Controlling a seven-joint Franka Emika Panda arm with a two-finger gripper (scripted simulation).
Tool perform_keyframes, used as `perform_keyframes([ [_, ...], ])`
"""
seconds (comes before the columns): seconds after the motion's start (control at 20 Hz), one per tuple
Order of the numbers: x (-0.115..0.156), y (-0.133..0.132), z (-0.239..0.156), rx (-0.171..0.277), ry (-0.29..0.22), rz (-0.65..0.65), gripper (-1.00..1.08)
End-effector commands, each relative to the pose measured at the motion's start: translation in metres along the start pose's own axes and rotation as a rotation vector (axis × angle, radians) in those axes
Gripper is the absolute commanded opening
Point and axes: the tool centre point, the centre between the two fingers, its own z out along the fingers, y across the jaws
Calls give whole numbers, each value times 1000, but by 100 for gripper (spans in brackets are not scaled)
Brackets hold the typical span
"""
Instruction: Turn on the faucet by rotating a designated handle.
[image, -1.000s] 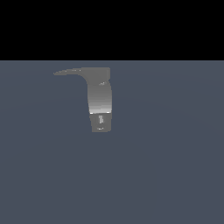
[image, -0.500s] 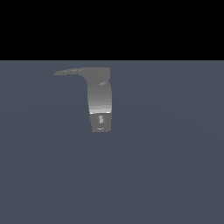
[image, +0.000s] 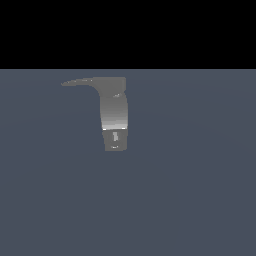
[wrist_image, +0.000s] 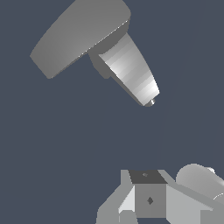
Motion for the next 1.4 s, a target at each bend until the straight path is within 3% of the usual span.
perform_keyframes([
  [0.0, 4, -13, 7, 3, 0, 51, -100],
  [1.35, 87, -127, 79, 17, 11, 557, -100],
])
